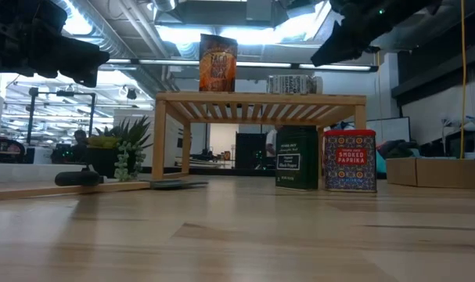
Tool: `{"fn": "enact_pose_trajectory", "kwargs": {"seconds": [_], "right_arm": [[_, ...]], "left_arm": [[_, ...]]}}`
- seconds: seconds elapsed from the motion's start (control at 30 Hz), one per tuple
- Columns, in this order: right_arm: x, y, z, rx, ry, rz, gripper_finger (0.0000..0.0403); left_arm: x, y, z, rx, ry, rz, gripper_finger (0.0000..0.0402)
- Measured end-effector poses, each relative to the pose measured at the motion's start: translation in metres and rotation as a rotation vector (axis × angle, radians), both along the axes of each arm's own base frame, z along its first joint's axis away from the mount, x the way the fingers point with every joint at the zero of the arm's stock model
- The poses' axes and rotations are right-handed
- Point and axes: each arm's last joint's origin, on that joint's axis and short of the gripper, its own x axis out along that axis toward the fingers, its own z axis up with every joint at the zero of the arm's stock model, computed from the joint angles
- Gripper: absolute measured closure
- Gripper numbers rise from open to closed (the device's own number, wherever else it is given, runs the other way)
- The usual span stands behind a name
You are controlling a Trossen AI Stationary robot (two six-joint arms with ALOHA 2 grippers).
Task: Shelf spices
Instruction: Put the white seasoning bottle on the shelf
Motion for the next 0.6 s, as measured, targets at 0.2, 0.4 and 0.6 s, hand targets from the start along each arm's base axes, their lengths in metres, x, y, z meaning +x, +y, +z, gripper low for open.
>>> {"fn": "enact_pose_trajectory", "kwargs": {"seconds": [0.2,0.4,0.6], "right_arm": [[0.0,-0.002,-0.005,0.013,0.02,-0.071,0.0298],[0.009,-0.005,-0.014,0.032,0.057,-0.087,0.0343],[0.014,-0.006,-0.016,0.026,0.06,-0.085,0.0341]], "left_arm": [[0.0,0.0,0.0,0.0,0.0,0.0,0.0304],[0.0,0.0,0.0,0.0,0.0,0.0,0.0304],[0.0,0.0,0.0,0.0,0.0,0.0,0.0304]]}}
